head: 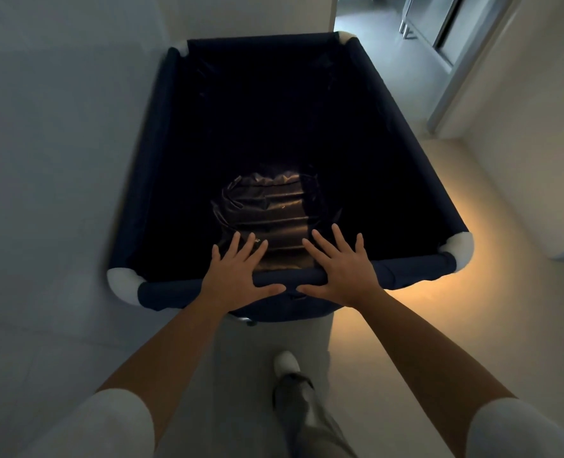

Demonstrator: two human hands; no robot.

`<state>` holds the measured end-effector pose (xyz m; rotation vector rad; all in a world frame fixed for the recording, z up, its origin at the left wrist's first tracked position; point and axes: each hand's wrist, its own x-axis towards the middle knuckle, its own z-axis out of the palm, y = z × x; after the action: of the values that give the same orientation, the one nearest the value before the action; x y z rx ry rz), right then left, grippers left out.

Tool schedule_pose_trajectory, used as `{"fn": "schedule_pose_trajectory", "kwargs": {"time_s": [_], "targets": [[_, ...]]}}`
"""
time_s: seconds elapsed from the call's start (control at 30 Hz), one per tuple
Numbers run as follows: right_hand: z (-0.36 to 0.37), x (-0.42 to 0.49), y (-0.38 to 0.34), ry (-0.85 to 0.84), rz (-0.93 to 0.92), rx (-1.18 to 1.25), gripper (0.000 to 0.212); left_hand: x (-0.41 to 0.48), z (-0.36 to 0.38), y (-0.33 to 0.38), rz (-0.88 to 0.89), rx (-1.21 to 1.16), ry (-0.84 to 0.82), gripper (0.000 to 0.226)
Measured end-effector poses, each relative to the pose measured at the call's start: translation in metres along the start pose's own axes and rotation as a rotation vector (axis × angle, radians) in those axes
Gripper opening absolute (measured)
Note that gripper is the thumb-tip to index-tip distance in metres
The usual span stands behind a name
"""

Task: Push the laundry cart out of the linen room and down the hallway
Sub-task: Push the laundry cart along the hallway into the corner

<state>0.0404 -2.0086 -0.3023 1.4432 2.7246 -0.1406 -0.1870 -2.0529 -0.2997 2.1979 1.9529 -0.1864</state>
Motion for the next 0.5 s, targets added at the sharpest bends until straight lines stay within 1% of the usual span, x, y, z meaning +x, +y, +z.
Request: {"fn": "schedule_pose_trajectory", "kwargs": {"time_s": [0.5], "targets": [[-0.017, 0.143, 0.044, 0.002, 0.012, 0.019, 0.094, 0.140, -0.038, -0.061, -0.002, -0.022, -0.033, 0.115]]}}
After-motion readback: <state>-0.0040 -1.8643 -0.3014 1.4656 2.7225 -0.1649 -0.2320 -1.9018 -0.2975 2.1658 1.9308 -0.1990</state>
